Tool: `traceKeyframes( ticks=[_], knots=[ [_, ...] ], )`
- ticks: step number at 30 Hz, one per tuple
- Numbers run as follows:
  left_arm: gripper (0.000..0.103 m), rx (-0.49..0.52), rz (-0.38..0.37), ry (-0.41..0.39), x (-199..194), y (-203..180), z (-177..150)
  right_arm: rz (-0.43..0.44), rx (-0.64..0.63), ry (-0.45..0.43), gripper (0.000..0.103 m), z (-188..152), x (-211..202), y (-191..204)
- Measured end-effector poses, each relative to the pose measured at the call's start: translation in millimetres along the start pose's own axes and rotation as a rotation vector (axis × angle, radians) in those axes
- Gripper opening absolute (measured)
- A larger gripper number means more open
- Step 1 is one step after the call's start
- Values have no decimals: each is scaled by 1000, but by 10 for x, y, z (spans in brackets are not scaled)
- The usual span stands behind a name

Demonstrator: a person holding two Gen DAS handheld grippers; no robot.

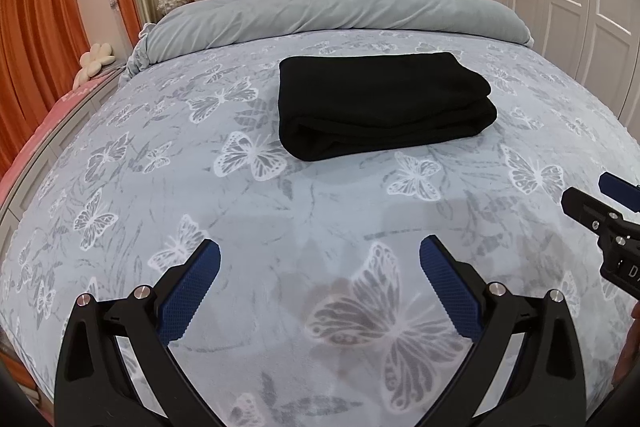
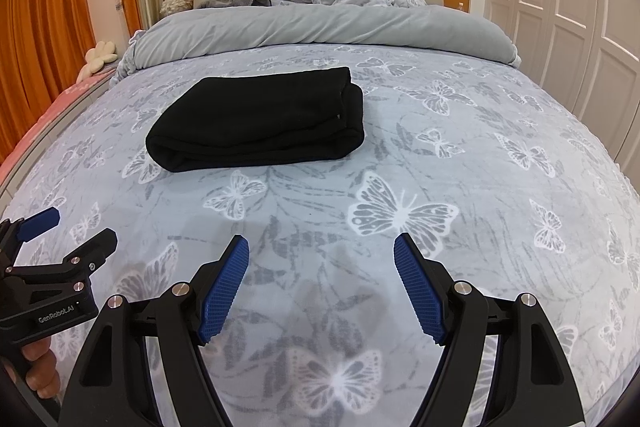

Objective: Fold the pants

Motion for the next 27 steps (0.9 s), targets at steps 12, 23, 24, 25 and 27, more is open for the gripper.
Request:
traceKeyframes(
  ticks=[12,23,24,25,27],
  knots=[
    [98,0,2,-7,-6,12,19,0,-1,0,73,0,-11,25],
    [98,1,1,-10,-12,-7,18,1,-4,1,73,-2,-9,46],
    [98,2,0,-11,-14,-6,14,1,-5,1,73,3,-9,52],
    [98,4,3,-13,-16,-3,16,1,-4,1,73,-2,-9,47],
    [98,2,0,-12,-14,-1,11,2,-3,1,73,0,-9,51]
  ],
)
Point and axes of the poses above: each gripper's, at about its wrist camera, not at the fingertips, and x roughly the way its jaws point, y to its left, z to its top, the point moved 10 cm from there along x, roughly the way its jaws point, and after that the axes turned 11 degrees about x, right-handed, at the moved point
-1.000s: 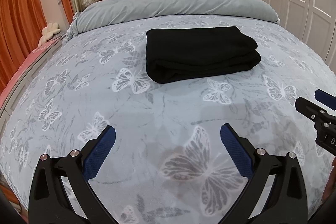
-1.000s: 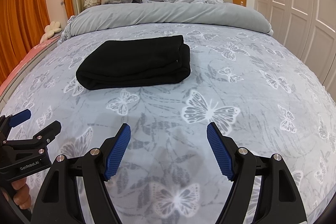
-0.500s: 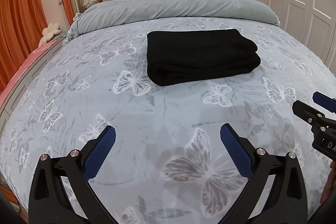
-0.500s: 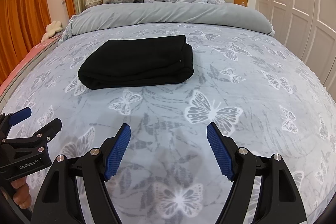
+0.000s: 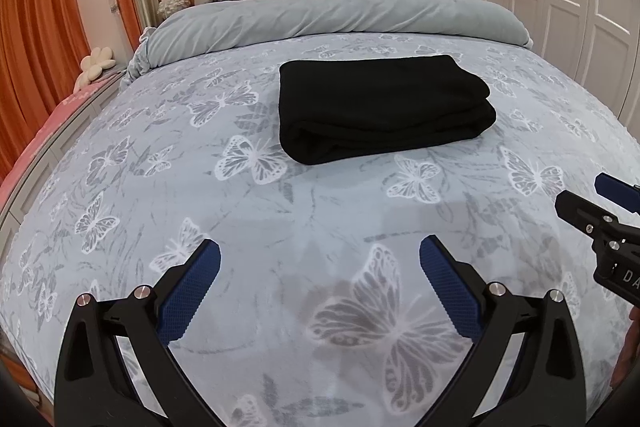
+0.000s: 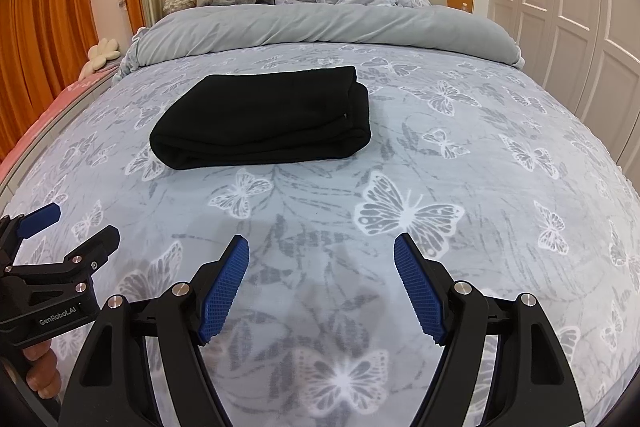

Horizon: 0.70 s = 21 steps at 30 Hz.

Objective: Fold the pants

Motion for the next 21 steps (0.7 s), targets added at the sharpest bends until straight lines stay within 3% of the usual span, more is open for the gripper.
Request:
traceKeyframes(
  ticks=[21],
  knots=[
    [98,7,8,-7,-5,-1,-14,-1,-2,-1,73,0,4,1]
  ],
)
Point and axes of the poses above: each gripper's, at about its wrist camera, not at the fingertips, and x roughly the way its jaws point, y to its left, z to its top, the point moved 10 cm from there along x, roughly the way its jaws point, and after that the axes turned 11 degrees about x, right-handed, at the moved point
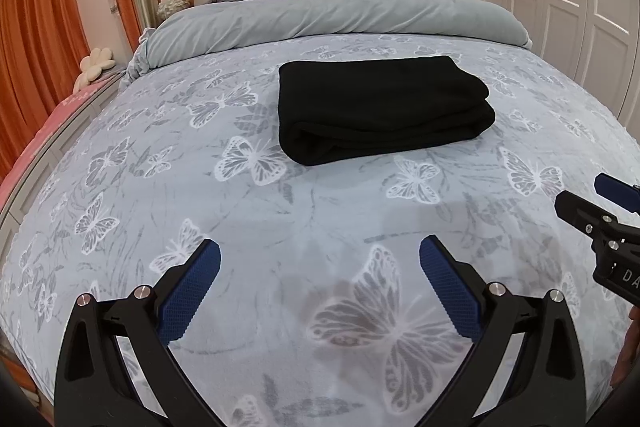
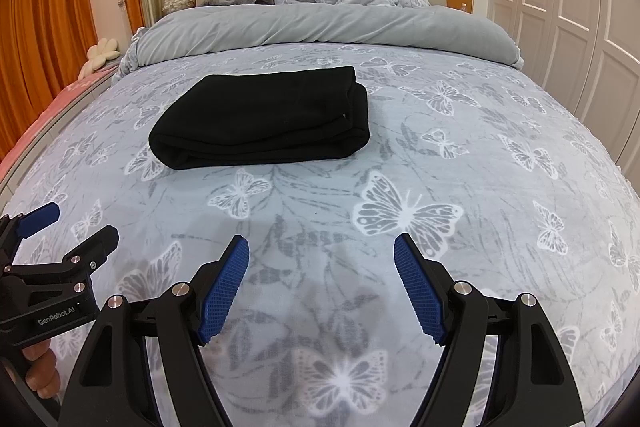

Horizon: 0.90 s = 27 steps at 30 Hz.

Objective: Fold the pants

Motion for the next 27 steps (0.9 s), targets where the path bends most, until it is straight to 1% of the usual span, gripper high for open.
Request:
traceKeyframes(
  ticks=[10,13,19,27],
  knots=[
    [98,-1,-4,0,-2,-6,-2,0,0,0,73,-1,2,1],
    [98,-7,-22,24,24,-19,-21,-1,0,0,73,-1,-1,-1],
    [98,-25,-31,46,59,15,-44,0,-1,2,73,-8,3,3],
    [98,-21,-28,47,58,10,-47,-3,1,0,73,-7,1,3]
  ],
)
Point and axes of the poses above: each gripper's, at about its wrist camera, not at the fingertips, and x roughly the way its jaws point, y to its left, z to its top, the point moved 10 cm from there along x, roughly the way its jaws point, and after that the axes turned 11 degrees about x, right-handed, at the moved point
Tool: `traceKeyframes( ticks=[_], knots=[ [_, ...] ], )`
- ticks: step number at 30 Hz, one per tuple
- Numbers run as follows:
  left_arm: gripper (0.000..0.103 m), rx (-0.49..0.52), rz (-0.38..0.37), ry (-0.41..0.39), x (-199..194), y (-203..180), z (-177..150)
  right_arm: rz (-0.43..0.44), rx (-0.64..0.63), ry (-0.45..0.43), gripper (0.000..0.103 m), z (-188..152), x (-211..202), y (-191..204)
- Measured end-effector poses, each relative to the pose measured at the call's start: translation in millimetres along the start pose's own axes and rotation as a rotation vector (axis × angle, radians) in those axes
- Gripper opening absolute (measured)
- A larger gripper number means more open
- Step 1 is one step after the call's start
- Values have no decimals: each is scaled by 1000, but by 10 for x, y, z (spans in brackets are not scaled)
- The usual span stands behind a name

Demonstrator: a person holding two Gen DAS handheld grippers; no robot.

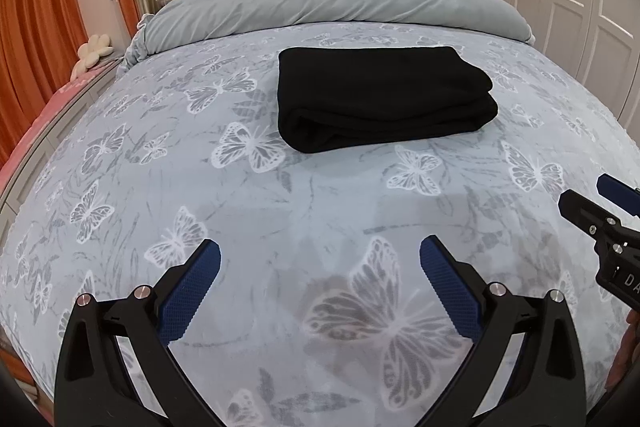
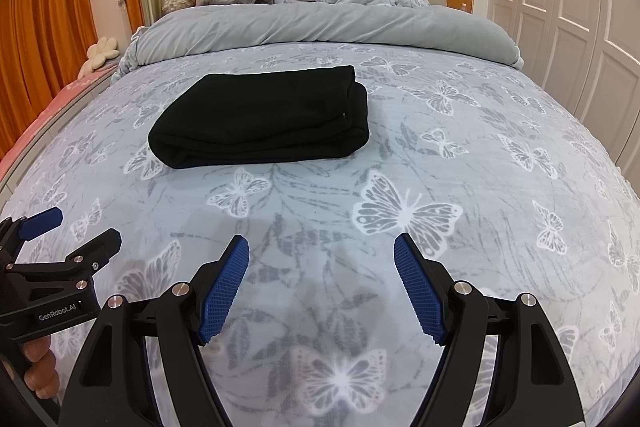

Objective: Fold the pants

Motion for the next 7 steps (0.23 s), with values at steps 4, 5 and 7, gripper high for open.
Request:
traceKeyframes(
  ticks=[4,5,7],
  knots=[
    [98,6,-1,-14,-19,-20,15,2,-2,1,73,3,5,0],
    [98,7,1,-17,-22,-22,19,1,-2,0,73,3,2,-6],
    [98,9,1,-16,-20,-33,17,1,-2,1,73,1,1,-5]
  ],
)
Point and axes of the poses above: each gripper's, at about its wrist camera, not at the fingertips, and x roughly the way its jaws point, y to its left, z to its top, the point moved 10 cm from there along x, roughly the way its jaws point, and after that the axes turned 11 degrees about x, right-handed, at the moved point
